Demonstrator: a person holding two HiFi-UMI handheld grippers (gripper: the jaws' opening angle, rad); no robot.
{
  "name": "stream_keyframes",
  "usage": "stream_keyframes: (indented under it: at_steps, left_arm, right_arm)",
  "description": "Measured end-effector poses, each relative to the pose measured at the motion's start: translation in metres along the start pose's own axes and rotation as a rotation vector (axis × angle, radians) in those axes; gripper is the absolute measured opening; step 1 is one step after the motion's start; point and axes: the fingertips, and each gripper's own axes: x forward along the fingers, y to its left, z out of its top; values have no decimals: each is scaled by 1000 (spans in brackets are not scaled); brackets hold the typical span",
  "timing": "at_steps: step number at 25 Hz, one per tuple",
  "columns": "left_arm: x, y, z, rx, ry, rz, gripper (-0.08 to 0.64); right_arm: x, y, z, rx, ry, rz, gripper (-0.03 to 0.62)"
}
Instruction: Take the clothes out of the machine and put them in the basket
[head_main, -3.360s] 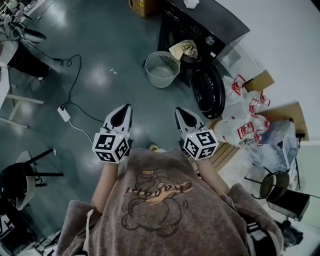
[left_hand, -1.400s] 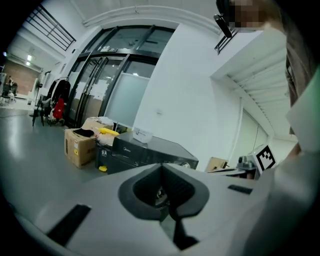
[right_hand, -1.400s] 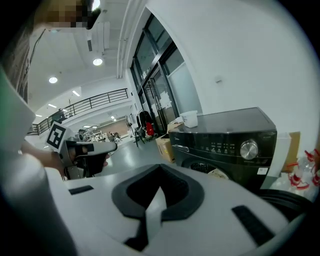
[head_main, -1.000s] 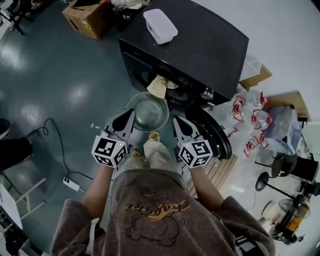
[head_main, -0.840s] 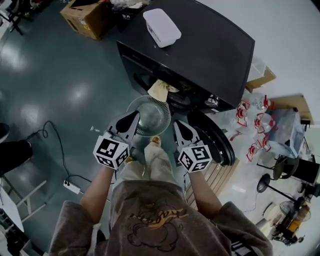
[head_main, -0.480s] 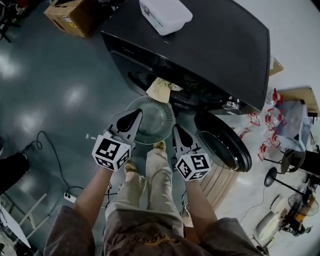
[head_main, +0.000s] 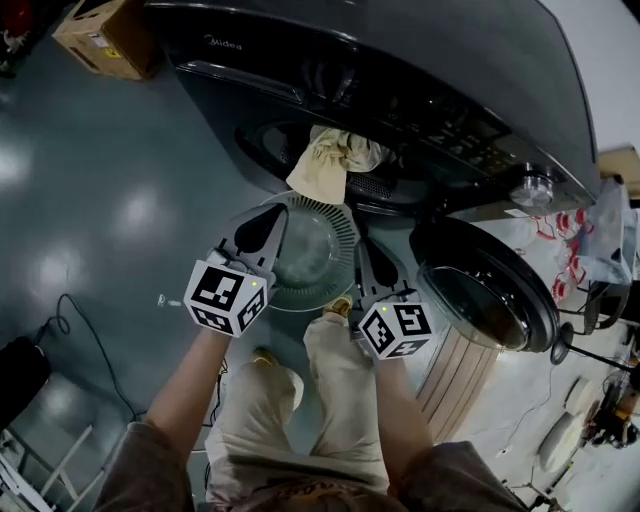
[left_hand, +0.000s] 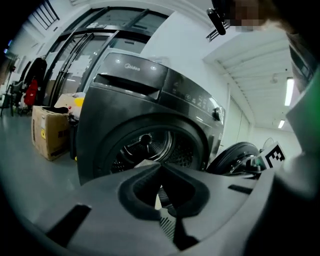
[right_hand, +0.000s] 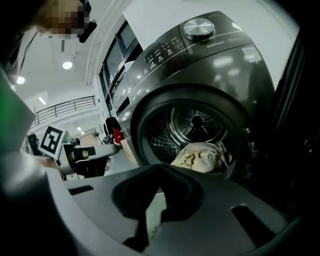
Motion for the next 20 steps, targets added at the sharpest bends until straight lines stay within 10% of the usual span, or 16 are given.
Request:
stream_keyframes:
  at_steps: [20]
  left_arm:
    - [66,-5,-70,106,-98,-127,5]
  right_arm:
    - [41,-34,-25,-100,-181,-27,-2]
